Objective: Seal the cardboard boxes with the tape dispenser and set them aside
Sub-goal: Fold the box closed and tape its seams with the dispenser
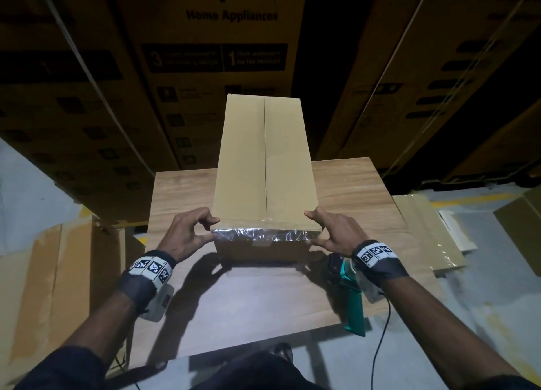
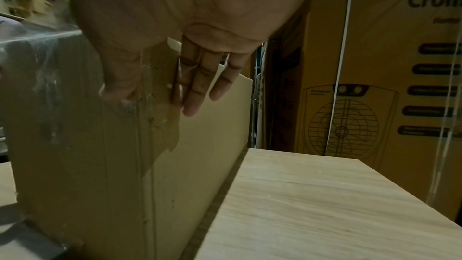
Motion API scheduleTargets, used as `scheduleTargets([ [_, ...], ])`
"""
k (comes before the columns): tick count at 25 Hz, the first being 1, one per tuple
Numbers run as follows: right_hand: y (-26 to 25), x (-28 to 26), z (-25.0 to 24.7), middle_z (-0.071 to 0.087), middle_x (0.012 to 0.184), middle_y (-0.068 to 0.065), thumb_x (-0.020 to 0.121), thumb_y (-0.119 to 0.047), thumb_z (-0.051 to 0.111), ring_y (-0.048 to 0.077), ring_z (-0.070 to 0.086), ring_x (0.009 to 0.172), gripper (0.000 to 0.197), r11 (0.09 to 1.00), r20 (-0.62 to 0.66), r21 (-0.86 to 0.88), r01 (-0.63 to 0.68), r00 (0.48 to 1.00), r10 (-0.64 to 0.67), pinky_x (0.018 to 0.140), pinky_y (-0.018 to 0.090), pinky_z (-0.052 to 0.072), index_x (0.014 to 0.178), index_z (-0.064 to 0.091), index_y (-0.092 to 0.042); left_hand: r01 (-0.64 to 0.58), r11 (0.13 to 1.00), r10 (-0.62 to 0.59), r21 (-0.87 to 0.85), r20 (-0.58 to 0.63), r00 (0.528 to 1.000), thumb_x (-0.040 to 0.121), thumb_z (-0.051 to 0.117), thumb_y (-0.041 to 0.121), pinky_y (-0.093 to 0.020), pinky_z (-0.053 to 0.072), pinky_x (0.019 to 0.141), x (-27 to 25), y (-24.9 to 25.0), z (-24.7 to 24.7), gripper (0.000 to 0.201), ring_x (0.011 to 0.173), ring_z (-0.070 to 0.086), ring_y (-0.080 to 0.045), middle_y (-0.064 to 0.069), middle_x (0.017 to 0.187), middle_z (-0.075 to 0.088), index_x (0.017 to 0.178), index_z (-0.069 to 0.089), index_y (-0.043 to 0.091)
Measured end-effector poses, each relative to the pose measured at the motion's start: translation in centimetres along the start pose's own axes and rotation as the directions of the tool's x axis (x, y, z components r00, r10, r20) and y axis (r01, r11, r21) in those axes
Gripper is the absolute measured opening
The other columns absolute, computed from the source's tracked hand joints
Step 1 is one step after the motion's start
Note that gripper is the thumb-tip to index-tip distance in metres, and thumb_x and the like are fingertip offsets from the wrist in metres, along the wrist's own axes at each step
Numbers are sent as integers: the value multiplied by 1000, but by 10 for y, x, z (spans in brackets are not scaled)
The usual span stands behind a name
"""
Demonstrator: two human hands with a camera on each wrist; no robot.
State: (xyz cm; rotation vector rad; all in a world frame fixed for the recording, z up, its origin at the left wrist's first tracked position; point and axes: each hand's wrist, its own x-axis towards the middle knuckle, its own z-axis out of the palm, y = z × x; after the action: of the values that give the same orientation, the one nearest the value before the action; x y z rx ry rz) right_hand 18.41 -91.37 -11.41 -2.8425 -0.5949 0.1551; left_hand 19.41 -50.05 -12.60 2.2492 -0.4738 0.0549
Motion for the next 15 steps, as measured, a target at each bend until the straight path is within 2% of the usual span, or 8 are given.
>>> scheduleTargets([
  [3, 0, -2, -6, 71, 121, -5, 92, -75, 43, 14, 69, 88, 68, 998, -14, -30, 49, 999, -50, 77, 38, 59, 141, 49, -29, 4, 1000, -4, -31, -13, 1000, 74, 89, 29, -22, 55, 80, -4, -1, 0, 27, 92, 69, -4, 12, 96, 73, 85, 66, 20],
  [6, -2, -3, -13, 70, 126, -5, 97, -72, 36, 15, 70, 93, 67, 997, 0, -38, 73, 997, -73, 77, 37, 58, 148, 45, -30, -8, 999, 7, -44, -32, 999, 79, 81, 39, -22, 56, 83, -8, 1, -1, 27, 94, 68, -2, 13, 98, 73, 88, 70, 16],
  [9, -1, -5, -15, 71, 123, -5, 98, -74, 27, 16, 69, 94, 68, 993, 11, -78, 92, 996, -91, 76, 39, 58, 150, 40, -32, -1, 999, -1, -36, -60, 998, 83, 72, 48, -29, 58, 85, -14, 6, 1, 33, 96, 67, -1, 8, 99, 73, 95, 72, 18],
  [11, -2, -6, -11, 70, 120, -4, 99, -74, 24, 17, 67, 94, 69, 990, 36, -106, 90, 996, -86, 78, 40, 57, 154, 33, -34, -20, 997, 26, 69, -86, 996, 93, 63, 54, -37, 59, 83, -21, 7, 7, 38, 97, 66, -8, 4, 104, 70, 107, 71, 19],
  [13, -1, -12, -7, 70, 118, -1, 100, -73, 30, 19, 65, 94, 70, 984, 32, -160, 76, 997, -72, 82, 39, 55, 157, 27, -32, -38, 961, 67, 275, -99, 993, 98, 50, 60, -39, 59, 83, -30, 8, 13, 50, 103, 63, -17, -1, 118, 65, 118, 69, 19],
  [15, -2, -23, -7, 67, 109, 1, 97, -75, 34, 19, 60, 89, 73, 961, -61, -267, 73, 994, -93, 81, 40, 54, 153, 34, -29, -36, 914, 78, 405, -88, 993, 94, 56, 59, -43, 53, 93, -37, 15, 15, 50, 119, 58, -24, -6, 138, 57, 128, 66, 24],
])
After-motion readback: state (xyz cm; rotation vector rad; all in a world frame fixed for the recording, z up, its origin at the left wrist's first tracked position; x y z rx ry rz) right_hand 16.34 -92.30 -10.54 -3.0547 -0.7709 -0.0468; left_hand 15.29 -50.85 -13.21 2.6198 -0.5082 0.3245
